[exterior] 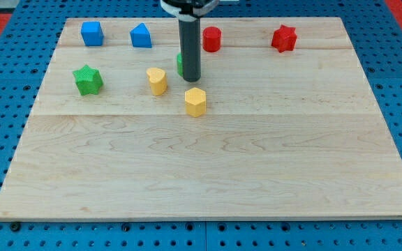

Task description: Place the yellow hexagon right to the yellow heart

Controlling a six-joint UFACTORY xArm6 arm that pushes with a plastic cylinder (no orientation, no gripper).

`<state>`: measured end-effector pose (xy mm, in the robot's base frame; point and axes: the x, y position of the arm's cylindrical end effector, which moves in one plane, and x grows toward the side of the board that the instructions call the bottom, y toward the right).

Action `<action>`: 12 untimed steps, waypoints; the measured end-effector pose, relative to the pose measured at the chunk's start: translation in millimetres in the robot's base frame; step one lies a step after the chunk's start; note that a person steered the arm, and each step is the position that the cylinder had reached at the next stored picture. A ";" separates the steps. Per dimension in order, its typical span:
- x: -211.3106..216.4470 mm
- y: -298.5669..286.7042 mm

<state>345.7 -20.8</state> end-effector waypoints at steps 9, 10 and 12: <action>86.6 65.3; 98.3 -12.1; 52.5 -7.6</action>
<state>398.2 -28.4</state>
